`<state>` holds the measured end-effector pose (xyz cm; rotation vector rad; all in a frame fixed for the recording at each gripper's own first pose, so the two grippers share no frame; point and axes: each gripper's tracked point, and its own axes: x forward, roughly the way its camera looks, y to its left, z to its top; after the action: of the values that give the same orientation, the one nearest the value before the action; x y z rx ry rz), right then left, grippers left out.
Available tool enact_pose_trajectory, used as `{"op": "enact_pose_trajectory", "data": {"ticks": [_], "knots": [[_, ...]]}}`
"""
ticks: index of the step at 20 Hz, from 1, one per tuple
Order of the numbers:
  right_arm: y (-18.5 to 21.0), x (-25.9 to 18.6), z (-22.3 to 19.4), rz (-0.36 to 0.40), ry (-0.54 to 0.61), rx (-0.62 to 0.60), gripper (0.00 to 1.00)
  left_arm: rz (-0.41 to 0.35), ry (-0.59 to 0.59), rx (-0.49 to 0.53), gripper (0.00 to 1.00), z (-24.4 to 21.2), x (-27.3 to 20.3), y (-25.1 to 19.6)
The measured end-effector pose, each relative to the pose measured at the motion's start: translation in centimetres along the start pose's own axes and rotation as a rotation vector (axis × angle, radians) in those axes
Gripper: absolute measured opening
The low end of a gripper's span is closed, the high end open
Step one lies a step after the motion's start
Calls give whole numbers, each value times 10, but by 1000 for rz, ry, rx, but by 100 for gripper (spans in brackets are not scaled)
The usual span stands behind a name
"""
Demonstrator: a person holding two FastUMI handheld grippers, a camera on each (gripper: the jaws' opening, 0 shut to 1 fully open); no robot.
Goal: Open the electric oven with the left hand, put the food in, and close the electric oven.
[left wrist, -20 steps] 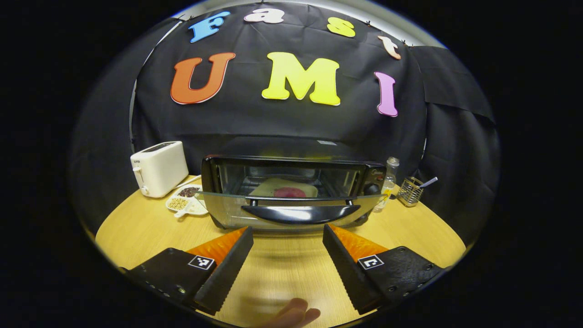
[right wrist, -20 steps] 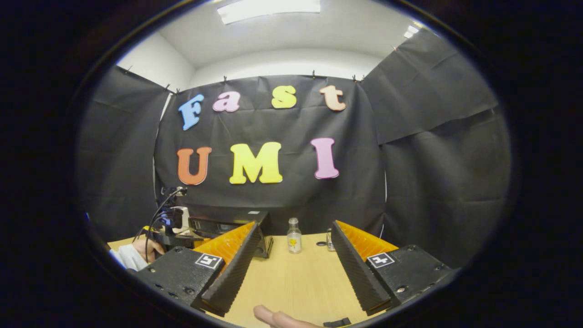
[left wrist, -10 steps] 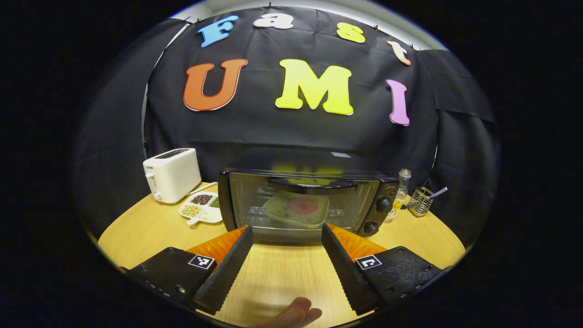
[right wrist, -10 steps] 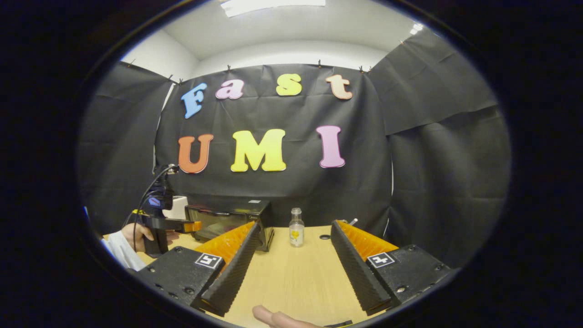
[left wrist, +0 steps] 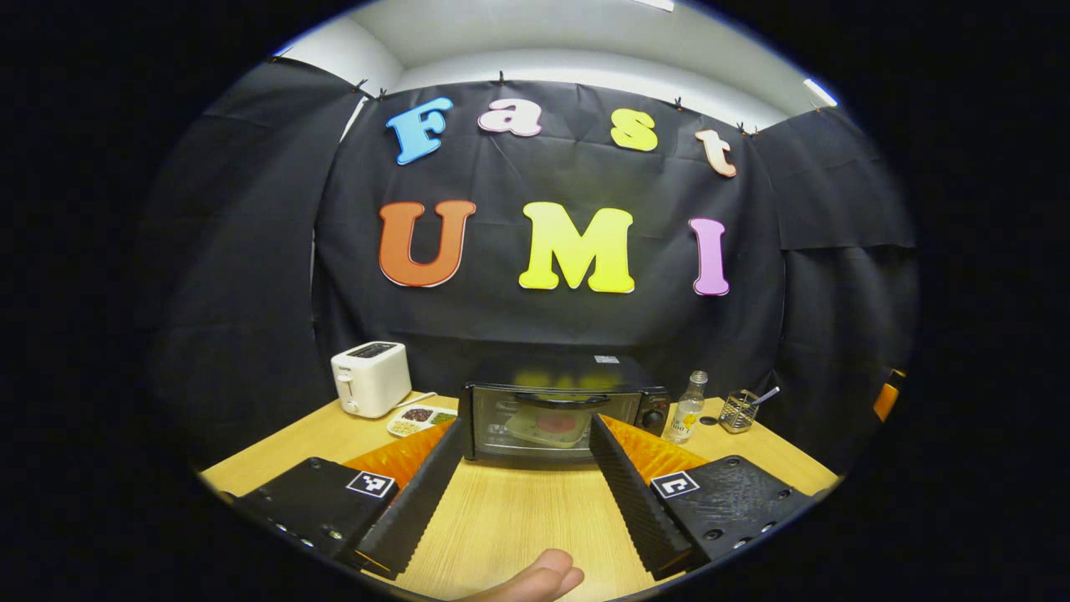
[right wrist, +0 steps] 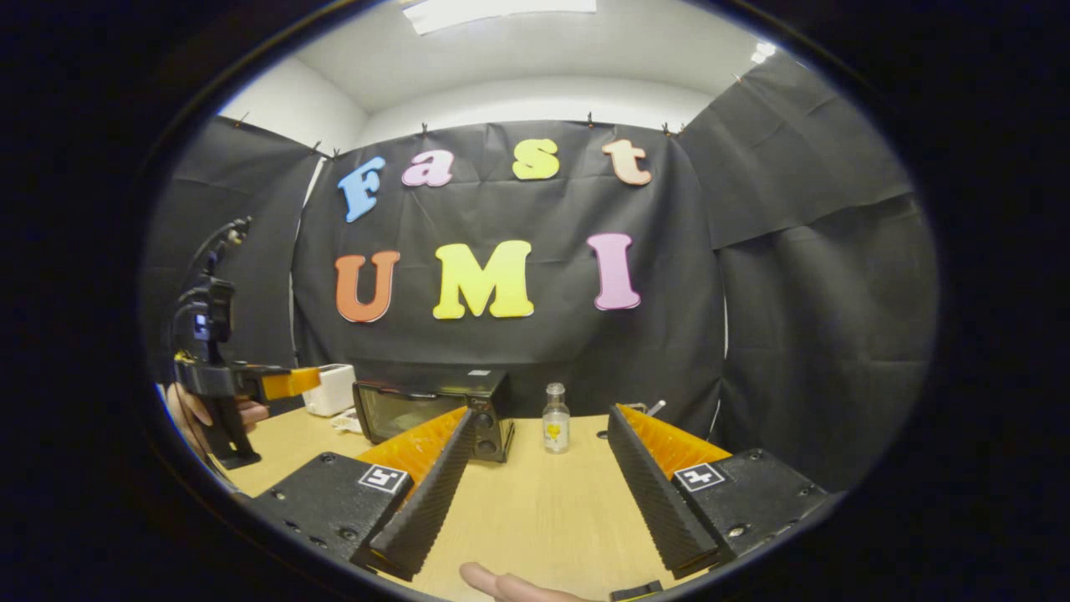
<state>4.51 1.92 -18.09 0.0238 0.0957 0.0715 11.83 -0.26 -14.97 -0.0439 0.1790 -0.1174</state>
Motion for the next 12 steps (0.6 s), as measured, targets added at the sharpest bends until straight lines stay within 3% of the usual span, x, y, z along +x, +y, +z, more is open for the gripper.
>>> {"op": "enact_pose_trajectory", "data": {"ticks": [5,6,8,9,12], "knots": [[6,-39,30,-20,-45,4,100,38,-44,63,95,30,-73,7],[5,-45,35,-28,-52,8,96,35,-62,62,95,38,-87,4],[4,-56,45,-40,-58,8,100,32,-104,51,95,57,-114,-1],[2,-64,52,-40,-63,8,96,36,-121,51,95,66,-127,-1],[9,-85,72,-4,-92,18,100,40,-124,21,95,69,-160,-6]]}}
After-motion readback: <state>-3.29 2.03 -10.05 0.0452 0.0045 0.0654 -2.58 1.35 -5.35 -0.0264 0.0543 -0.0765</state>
